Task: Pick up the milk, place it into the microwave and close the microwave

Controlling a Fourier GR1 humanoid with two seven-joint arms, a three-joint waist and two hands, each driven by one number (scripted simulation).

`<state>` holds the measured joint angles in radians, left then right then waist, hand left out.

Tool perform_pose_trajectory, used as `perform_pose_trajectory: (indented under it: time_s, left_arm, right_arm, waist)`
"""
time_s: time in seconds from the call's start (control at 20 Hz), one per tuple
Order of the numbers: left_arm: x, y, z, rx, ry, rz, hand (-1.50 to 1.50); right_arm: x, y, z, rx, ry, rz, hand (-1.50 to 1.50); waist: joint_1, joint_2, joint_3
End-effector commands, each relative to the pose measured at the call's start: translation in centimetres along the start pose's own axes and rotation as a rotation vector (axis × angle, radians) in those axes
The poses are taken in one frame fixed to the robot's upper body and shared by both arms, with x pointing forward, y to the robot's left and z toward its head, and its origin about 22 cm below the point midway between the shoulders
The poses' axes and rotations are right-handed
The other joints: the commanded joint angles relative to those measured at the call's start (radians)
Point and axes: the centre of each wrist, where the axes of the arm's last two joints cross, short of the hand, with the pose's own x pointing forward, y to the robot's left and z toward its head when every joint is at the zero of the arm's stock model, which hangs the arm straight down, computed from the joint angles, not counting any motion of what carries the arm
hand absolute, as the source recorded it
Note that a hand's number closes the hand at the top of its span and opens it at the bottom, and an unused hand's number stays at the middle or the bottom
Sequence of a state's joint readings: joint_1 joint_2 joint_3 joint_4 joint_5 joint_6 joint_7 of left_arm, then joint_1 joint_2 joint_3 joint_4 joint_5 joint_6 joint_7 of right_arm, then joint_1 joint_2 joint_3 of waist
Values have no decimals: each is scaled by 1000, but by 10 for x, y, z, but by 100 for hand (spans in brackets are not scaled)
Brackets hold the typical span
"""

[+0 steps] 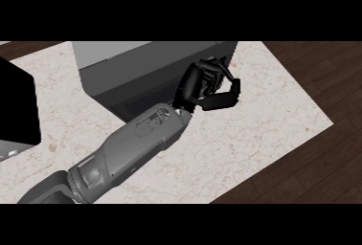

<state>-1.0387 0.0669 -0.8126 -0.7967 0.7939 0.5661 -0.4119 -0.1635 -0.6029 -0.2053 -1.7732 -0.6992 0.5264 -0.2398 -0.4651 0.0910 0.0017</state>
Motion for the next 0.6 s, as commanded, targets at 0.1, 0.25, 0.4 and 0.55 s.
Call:
perform_pose_trajectory:
  time_s: [0.1,0.25,0.4,0.55]
  left_arm:
    - [1,-10,-11,170,69,17,150]
    - [-7,-4,-12,216,129,-5,150]
    - [-11,0,-13,231,131,-9,150]
    - [-19,1,-8,201,149,-23,150]
  right_arm:
    - [2,-5,0,-13,-7,-24,-150]
    - [5,-7,0,-30,1,-15,-150]
    - [11,-14,4,-59,-8,2,-150]
    - [22,-19,2,-70,-29,34,-150]
  waist:
    - [24,3,1]
    - [43,7,2]
    - [64,7,2]
    - [77,9,0]
